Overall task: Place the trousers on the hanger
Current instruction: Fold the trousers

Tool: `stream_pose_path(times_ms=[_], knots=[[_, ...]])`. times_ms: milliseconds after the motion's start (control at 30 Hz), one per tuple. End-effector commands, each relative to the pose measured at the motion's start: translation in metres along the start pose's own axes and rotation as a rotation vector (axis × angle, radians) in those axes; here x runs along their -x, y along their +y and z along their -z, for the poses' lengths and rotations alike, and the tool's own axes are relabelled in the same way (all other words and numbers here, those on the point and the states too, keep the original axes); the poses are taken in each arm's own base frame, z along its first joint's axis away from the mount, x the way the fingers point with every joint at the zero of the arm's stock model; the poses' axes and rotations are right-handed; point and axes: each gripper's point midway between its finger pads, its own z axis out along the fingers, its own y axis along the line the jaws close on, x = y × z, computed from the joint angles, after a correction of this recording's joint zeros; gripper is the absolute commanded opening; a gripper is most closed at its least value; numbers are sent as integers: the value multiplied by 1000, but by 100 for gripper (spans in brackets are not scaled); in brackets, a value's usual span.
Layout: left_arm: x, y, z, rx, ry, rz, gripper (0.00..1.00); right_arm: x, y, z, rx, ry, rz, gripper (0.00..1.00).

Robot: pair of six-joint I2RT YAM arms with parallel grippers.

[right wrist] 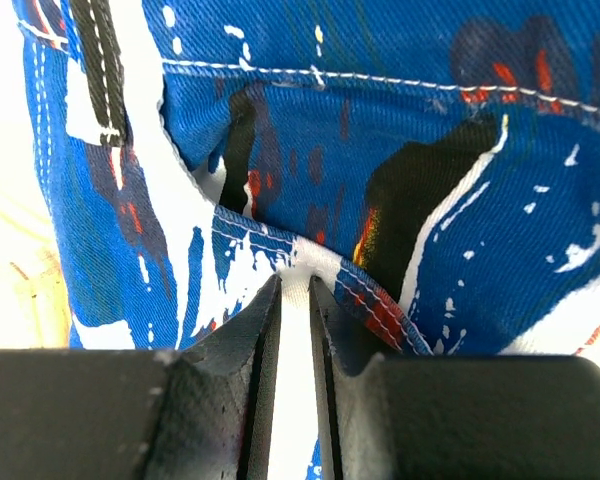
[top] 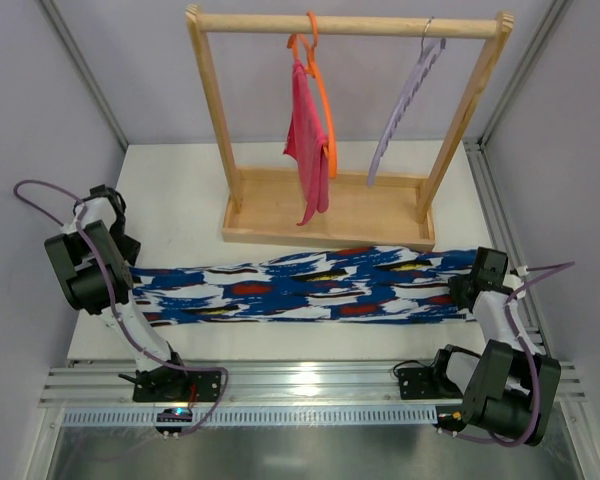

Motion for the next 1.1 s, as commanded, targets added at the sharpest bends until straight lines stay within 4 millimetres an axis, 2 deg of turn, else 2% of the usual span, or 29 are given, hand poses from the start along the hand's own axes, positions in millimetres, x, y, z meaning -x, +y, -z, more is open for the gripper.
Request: stream_pose_path(times_ms=[0,33,100,133,233,333,400,533,800,867,900,1067], knots=[[0,-6,-8,-12,7,-13,63,10,-32,-4,-110,-72,34,21],[-3,-7,-11,-9,15,-21,51,10,-33,-4,-113,-74,34,21],[-3,-7,-13,-13,11,-28,36,10,-35,-4,-122,-79,37,21],[-2,-7,-13,-9,9,-31,18,11,-35,-4,-123,-83,40,21],[3,-2,-15,23,-9,-47,1,12,-40,-4,-140,-96,42,21],[15,-3,-16,52,-39,-67,0,17,-57,-6,-221,-134,40,21],[17,-5,-20,54,-43,-78,1,20,-60,-4,-247,-145,44,20],[26,9,-23,113,-96,-71,1,26,-67,2,-288,-178,29,19],[37,11,-22,134,-103,-53,0,25,-71,7,-285,-189,1,18],[39,15,-21,153,-107,-48,1,29,-70,10,-277,-209,-6,18],[42,23,-19,194,-127,-29,1,30,-70,11,-278,-216,-8,18],[48,4,-16,81,-102,-5,1,36,-66,15,-267,-235,10,18]])
